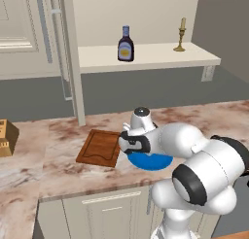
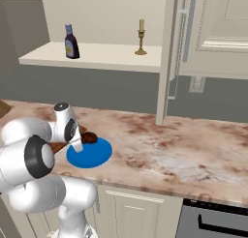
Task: Pick the steak from the plate and place it on the cutting board. Then pick the condiment bottle from the cabinet and place it next to the cutting board.
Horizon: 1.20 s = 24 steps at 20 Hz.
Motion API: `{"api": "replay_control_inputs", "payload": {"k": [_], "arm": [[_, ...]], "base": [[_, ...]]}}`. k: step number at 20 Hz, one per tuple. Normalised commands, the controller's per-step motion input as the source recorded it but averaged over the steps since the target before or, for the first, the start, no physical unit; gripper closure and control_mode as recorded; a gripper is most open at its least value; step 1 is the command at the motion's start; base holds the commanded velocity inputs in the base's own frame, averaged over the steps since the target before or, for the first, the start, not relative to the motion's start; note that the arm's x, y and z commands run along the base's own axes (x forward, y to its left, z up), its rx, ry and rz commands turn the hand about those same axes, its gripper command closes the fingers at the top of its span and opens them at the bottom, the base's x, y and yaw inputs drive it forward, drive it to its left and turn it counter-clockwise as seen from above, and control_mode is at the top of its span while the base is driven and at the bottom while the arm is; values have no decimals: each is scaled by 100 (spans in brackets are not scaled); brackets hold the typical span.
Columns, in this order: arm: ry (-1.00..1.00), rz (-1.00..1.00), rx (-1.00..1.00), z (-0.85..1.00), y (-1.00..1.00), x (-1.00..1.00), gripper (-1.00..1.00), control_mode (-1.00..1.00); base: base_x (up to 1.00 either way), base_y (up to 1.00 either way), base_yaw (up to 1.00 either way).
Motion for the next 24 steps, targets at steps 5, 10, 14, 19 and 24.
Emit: {"api": "replay_control_inputs", "payload": {"k": [5, 10, 14, 19, 24], "arm": [[0, 0, 0, 18, 21, 0, 100, -100], [0, 0, 0, 7, 28, 0, 100, -100], [0, 0, 0, 1, 35, 0, 100, -100], [0, 0, 0, 0, 35, 0, 100, -100], [0, 0, 0, 0, 35, 0, 100, -100]], "base": [[0, 0, 0], [0, 0, 0], [0, 0, 0], [0, 0, 0], [0, 0, 0]]}}
